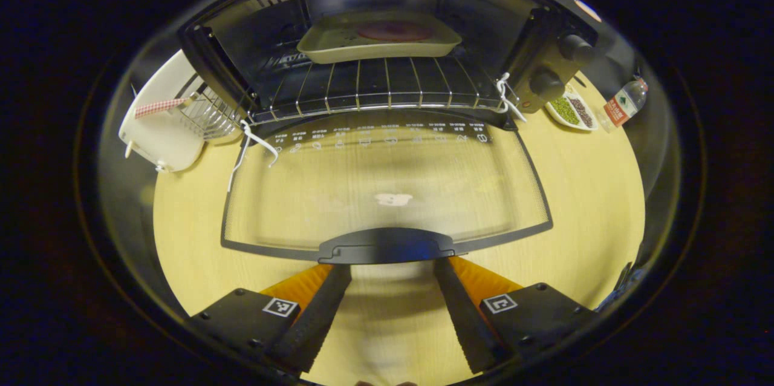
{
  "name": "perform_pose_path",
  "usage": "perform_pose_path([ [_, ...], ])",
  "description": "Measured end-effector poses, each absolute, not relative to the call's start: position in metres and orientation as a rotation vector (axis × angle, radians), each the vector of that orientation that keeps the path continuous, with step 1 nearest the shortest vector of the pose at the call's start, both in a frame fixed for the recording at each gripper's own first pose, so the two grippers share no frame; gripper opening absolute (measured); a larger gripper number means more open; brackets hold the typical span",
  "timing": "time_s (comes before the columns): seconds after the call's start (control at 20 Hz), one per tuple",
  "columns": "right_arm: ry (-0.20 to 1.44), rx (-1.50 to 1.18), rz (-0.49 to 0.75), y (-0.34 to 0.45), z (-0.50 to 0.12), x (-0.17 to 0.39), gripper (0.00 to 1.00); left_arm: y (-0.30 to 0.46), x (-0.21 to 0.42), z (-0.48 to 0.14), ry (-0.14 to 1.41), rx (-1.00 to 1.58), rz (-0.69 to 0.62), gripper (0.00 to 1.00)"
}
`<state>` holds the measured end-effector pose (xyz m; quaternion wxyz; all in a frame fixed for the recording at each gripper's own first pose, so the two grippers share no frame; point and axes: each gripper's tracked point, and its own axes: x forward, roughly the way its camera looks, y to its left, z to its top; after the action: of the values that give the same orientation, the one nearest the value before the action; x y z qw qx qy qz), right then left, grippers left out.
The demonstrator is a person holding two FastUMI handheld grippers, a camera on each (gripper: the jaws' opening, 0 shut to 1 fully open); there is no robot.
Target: Open the electric oven with the left hand, put the food in, and close the electric oven.
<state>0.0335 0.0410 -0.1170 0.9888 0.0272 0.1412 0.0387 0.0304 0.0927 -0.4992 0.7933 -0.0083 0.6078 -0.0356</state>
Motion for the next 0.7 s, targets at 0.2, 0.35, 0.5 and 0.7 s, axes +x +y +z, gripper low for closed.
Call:
perform_pose_path([
  [0.2,0.277,0.053,0.095,0.053,-0.116,0.035,0.98,0.093,0.028,-0.478,1.245,-0.022,-0.088,0.92],
  [0.35,0.277,0.055,0.117,0.063,-0.116,0.033,0.98,0.093,0.03,-0.463,1.21,-0.038,-0.09,0.95],
  [0.5,0.281,0.043,0.132,0.071,-0.116,0.033,0.98,0.095,0.036,-0.451,1.149,-0.019,-0.089,0.95],
  [0.7,0.268,0.039,0.135,0.073,-0.111,0.031,0.98,0.1,0.054,-0.432,1.081,0.024,-0.079,0.95],
])
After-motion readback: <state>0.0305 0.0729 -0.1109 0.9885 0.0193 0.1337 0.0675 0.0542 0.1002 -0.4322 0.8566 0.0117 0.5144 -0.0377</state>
